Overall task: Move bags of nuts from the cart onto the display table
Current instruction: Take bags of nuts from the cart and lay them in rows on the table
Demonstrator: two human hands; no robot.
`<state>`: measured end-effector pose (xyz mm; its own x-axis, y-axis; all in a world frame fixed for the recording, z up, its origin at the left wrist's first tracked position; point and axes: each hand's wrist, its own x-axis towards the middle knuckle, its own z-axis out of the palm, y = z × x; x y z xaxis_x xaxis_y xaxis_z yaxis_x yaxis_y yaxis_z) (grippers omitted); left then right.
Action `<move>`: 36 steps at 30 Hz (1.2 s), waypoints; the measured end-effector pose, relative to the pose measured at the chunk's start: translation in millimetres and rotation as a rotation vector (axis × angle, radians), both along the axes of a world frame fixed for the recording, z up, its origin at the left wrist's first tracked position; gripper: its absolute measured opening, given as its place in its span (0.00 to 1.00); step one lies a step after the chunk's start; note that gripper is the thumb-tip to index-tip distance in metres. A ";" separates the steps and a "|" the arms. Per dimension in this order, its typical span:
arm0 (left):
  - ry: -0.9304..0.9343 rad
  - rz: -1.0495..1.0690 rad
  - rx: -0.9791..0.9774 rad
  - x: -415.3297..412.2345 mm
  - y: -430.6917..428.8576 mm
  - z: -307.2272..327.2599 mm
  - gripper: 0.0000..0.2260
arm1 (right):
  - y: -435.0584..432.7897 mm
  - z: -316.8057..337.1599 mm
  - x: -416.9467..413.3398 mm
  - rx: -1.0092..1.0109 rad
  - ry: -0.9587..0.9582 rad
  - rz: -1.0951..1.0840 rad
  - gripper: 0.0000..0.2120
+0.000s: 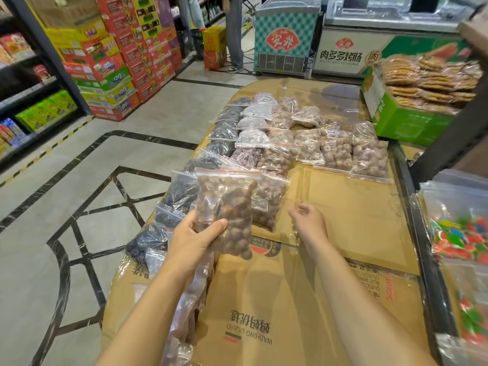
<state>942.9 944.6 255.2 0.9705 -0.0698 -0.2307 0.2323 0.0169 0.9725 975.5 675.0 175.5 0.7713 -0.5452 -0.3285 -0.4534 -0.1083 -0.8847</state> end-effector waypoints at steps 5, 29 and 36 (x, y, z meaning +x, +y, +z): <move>0.069 -0.049 0.055 8.8 -26.3 -24.0 0.14 | -18.2 0.9 -50.8 -0.006 0.006 0.012 0.23; 0.306 -0.177 0.367 19.2 -58.3 -77.7 0.16 | -52.1 18.0 -116.6 -0.102 0.067 0.064 0.23; 0.237 -0.213 0.643 13.3 -63.1 -71.9 0.18 | -44.0 27.2 -120.0 -0.277 0.168 0.235 0.28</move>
